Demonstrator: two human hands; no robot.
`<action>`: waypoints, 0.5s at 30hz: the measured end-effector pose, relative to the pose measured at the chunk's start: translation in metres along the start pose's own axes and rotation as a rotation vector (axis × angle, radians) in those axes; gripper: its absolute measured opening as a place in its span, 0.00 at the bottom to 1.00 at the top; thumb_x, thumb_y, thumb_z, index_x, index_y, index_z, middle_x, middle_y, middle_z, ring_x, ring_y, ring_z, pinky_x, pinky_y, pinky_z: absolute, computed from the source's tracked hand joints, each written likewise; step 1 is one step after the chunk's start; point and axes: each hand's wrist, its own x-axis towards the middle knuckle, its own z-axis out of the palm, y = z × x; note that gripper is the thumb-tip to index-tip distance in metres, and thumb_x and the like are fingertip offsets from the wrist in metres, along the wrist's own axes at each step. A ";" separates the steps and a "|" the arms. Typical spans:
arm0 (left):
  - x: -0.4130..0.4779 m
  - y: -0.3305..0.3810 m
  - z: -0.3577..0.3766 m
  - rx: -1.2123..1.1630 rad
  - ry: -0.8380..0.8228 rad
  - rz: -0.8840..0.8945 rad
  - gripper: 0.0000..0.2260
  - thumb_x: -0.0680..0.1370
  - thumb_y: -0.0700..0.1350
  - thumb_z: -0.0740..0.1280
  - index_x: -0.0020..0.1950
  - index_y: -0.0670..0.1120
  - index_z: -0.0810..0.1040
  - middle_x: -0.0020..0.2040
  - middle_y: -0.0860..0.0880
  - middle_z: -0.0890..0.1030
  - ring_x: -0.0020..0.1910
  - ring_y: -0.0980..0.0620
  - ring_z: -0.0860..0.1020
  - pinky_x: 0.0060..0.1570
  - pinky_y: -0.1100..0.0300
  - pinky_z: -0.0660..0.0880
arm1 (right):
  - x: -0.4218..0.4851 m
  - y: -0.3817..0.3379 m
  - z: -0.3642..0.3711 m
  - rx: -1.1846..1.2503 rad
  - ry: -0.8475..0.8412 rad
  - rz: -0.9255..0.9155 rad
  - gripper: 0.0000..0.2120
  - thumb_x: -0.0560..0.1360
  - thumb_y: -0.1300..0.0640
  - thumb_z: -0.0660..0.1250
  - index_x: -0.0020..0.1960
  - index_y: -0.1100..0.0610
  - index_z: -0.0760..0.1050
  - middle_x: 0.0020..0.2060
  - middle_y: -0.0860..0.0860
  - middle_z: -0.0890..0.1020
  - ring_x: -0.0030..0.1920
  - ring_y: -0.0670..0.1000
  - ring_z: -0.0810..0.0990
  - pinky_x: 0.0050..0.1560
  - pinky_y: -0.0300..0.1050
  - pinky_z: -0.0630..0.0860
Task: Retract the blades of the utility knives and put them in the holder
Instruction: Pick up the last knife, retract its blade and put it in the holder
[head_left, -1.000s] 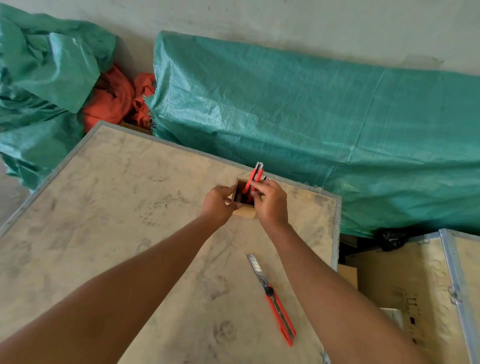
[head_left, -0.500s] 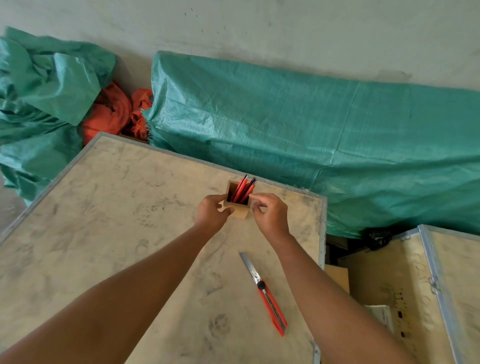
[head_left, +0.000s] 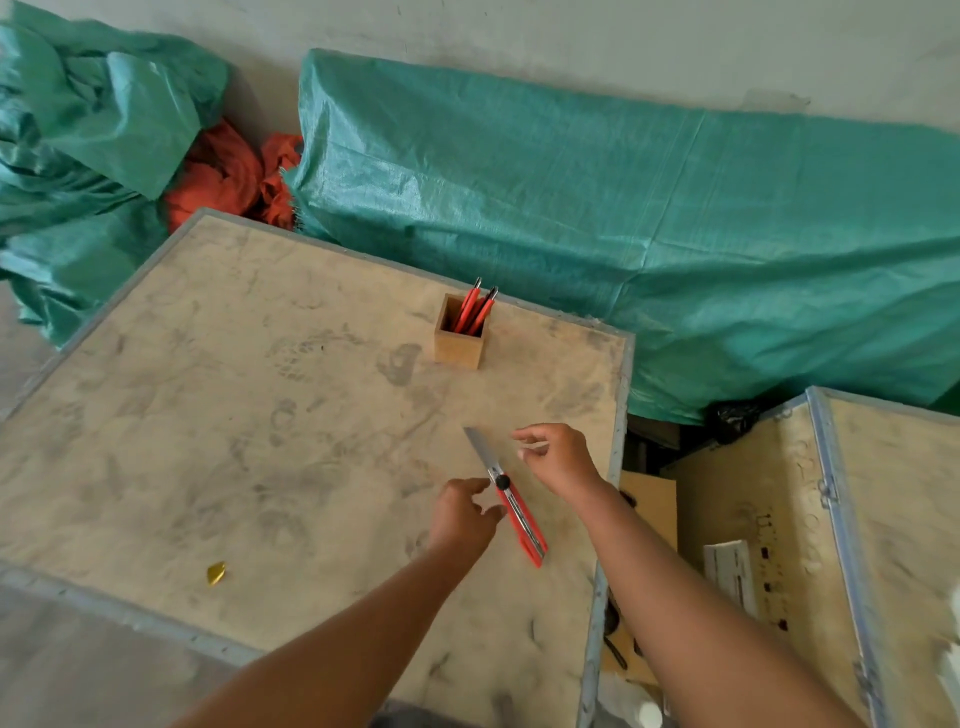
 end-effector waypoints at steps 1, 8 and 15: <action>-0.004 -0.004 0.009 0.048 -0.004 0.015 0.25 0.72 0.48 0.76 0.68 0.45 0.76 0.60 0.46 0.79 0.48 0.51 0.81 0.51 0.58 0.78 | -0.002 0.003 0.004 -0.022 -0.035 -0.002 0.14 0.77 0.65 0.70 0.61 0.55 0.84 0.60 0.51 0.86 0.53 0.49 0.85 0.54 0.33 0.75; -0.020 -0.009 0.043 0.314 0.034 0.097 0.18 0.72 0.50 0.72 0.61 0.51 0.80 0.59 0.49 0.76 0.51 0.46 0.81 0.48 0.51 0.81 | -0.003 0.017 0.028 -0.118 -0.260 -0.008 0.18 0.78 0.66 0.68 0.65 0.55 0.82 0.61 0.53 0.86 0.62 0.52 0.83 0.67 0.40 0.75; -0.025 -0.013 0.046 0.289 0.047 0.108 0.14 0.72 0.45 0.73 0.58 0.51 0.82 0.57 0.49 0.76 0.51 0.46 0.80 0.46 0.53 0.79 | -0.007 0.023 0.029 -0.091 -0.236 -0.012 0.12 0.74 0.65 0.73 0.57 0.56 0.85 0.54 0.53 0.87 0.55 0.52 0.84 0.61 0.41 0.77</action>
